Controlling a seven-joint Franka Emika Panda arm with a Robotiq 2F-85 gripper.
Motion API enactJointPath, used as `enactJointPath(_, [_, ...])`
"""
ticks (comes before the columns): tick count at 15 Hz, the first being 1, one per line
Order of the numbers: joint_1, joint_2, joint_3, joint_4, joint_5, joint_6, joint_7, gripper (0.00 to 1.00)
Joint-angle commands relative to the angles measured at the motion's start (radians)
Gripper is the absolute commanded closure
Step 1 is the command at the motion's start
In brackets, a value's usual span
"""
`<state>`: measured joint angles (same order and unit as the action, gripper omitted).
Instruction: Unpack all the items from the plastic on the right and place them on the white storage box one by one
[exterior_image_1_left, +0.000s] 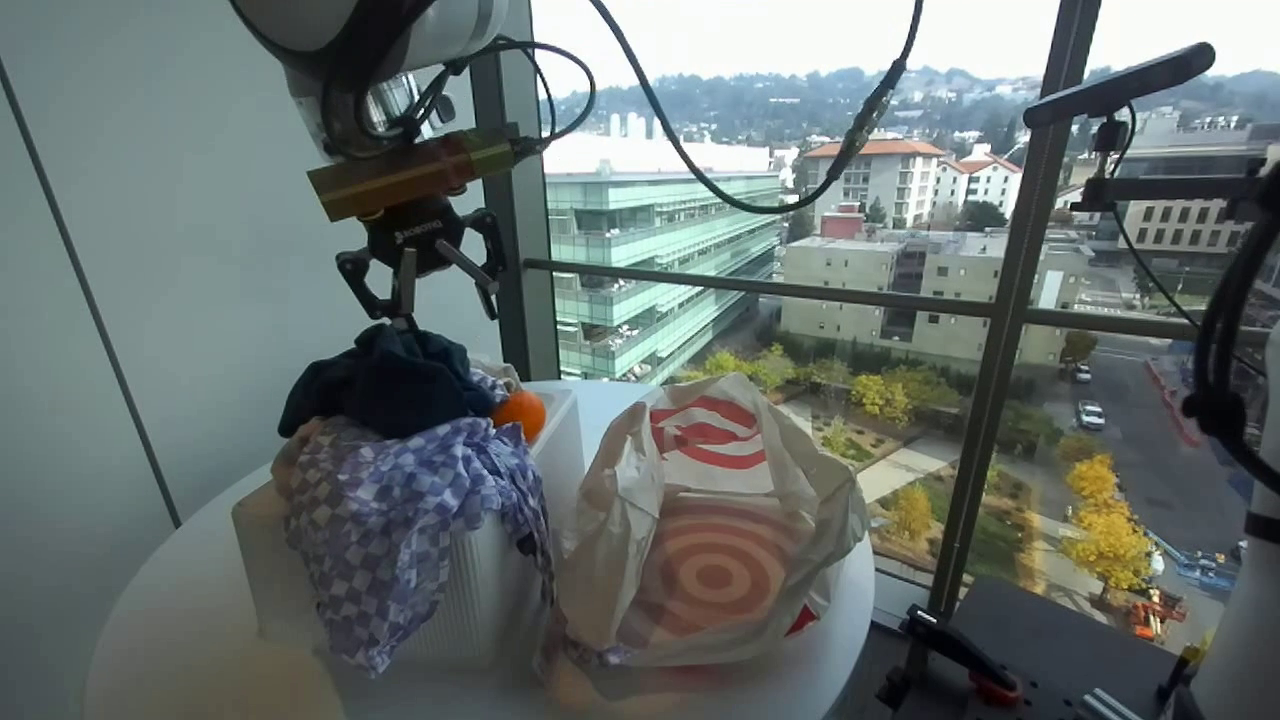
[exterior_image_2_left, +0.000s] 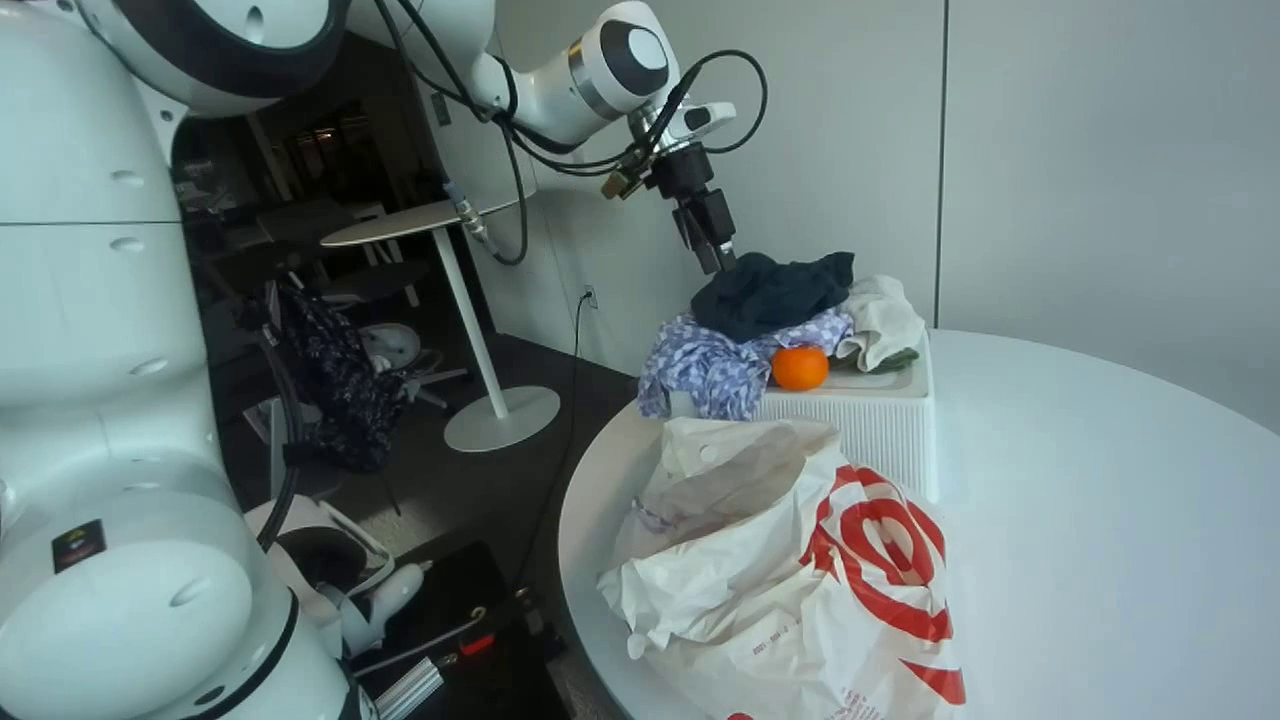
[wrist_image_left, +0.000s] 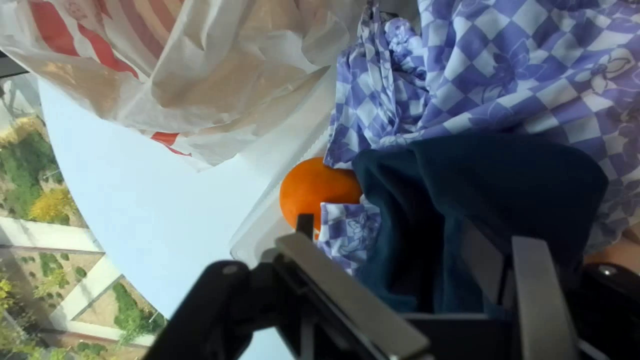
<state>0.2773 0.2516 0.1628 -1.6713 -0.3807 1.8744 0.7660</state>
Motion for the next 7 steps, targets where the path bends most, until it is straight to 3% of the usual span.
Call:
enactJointPath(1, [0.0, -0.145, -0.008, -0.038, 0.049, -0.146, 0.026, 0.0])
enactJointPath(4, [-0.034, -0.219, -0.004, -0.047, 0.147, -0.277, -0.007, 0.0])
enactJointPath(7, [-0.074, -0.274, -0.013, -0.079, 0.234, -0.316, -0.049, 0.0])
